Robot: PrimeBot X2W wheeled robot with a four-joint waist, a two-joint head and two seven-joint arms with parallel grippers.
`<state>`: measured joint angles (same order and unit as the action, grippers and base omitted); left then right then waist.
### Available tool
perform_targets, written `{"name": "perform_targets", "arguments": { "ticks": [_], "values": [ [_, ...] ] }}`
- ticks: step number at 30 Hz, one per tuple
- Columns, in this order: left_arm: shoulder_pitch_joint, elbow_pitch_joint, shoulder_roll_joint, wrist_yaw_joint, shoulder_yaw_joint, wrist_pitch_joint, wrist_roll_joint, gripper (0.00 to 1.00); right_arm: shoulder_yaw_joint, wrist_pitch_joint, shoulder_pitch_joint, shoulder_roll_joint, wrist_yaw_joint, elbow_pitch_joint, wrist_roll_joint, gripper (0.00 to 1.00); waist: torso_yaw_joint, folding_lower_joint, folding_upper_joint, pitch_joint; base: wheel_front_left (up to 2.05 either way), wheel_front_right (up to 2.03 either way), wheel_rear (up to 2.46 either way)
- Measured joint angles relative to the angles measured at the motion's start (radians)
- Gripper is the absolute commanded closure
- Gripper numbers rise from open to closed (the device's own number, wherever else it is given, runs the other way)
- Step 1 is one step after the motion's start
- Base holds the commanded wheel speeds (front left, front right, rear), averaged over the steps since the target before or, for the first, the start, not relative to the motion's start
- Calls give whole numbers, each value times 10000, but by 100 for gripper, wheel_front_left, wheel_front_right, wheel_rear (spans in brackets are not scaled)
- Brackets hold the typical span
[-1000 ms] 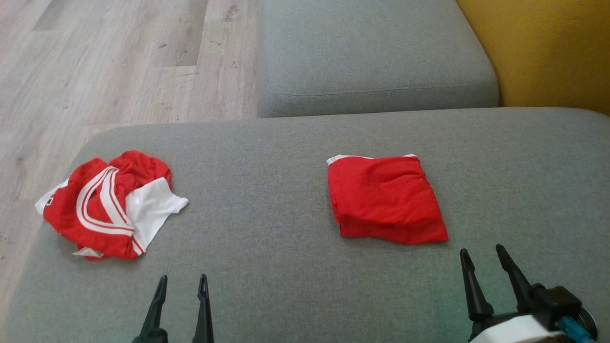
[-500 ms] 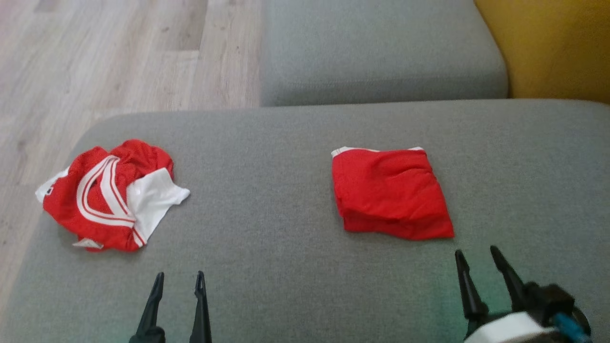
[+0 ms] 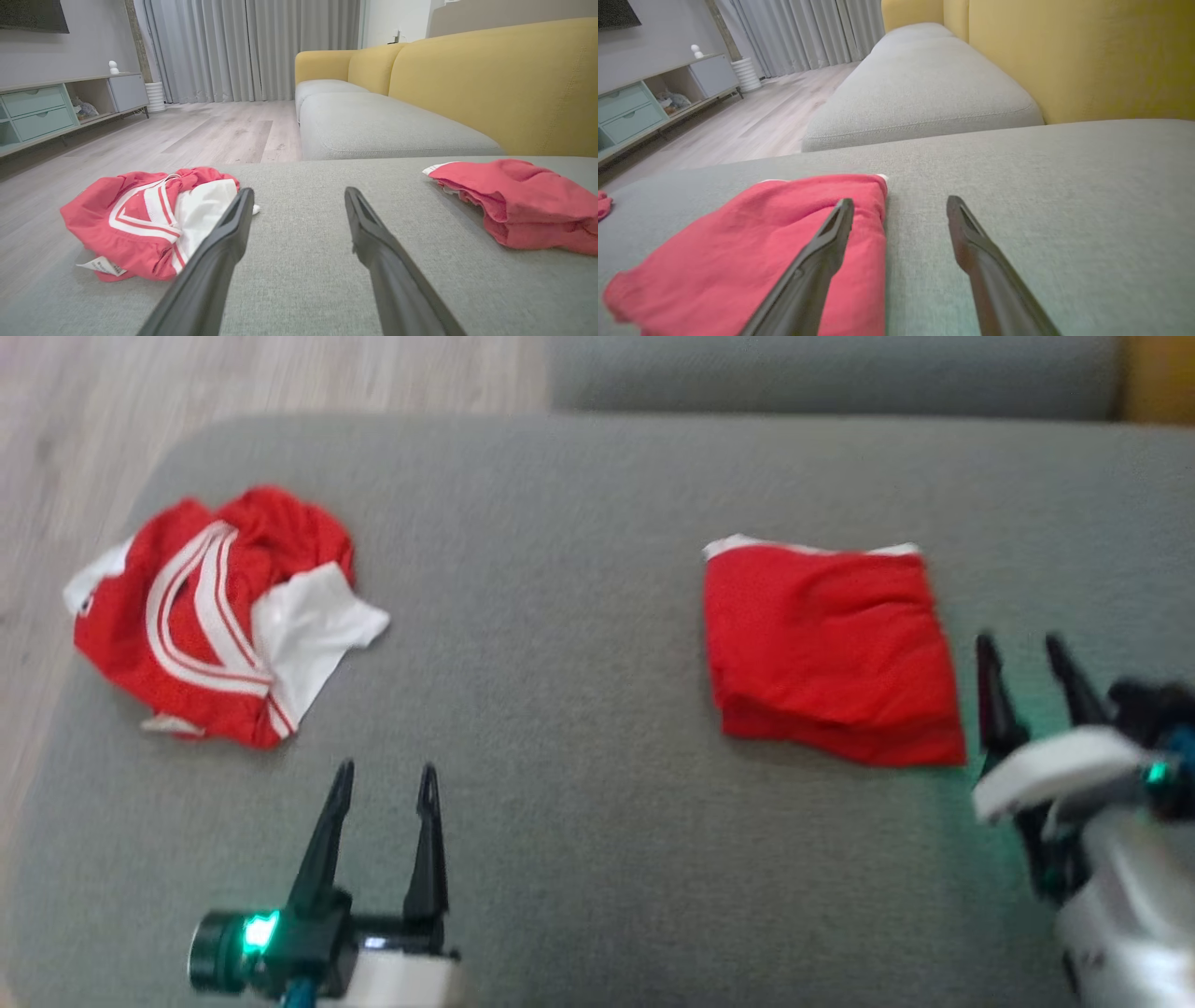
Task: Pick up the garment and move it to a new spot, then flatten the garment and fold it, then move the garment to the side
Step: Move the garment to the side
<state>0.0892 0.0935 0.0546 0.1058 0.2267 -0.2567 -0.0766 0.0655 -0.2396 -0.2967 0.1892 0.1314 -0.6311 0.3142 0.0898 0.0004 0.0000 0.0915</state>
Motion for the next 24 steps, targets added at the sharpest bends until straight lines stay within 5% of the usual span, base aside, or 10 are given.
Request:
{"name": "perform_targets", "arguments": {
  "ticks": [8, 9, 11, 12, 17, 24],
  "values": [
    [-858, -6, -23, 194, 527, 0, -211, 0, 1379, 849, -2008, 840, 0, -2033, 1942, 0, 593, -1, 0, 1259, 0, 0, 0],
    [-918, -6, -23, 244, 602, 0, -213, 0, 1641, 1055, -2043, 842, 0, -2182, 2197, 8, 650, -1, 0, 1343, 0, 0, 0],
    [-991, 2, -25, 282, 631, 0, -224, 0, 2132, 1135, -2051, 859, 0, -2194, 2625, 81, 720, -1, 0, 1464, 0, 0, 0],
    [-1034, -2, -25, 330, 629, 0, -224, 0, 2265, 1041, -2074, 907, 0, -2155, 2878, 100, 724, -3, 0, 1513, 0, 0, 0],
    [-1056, -12, -27, 437, 614, 0, -222, 0, 2888, 723, -2249, 1547, 0, -2157, 3358, 100, 434, -3, 0, 1663, 0, 0, 0],
    [-1539, -117, -29, 437, 614, 0, -221, 0, 3285, 727, -2545, 4357, 0, -2675, 2159, 100, -48, -3, 0, 2284, 0, 0, 0]
  ]
}}
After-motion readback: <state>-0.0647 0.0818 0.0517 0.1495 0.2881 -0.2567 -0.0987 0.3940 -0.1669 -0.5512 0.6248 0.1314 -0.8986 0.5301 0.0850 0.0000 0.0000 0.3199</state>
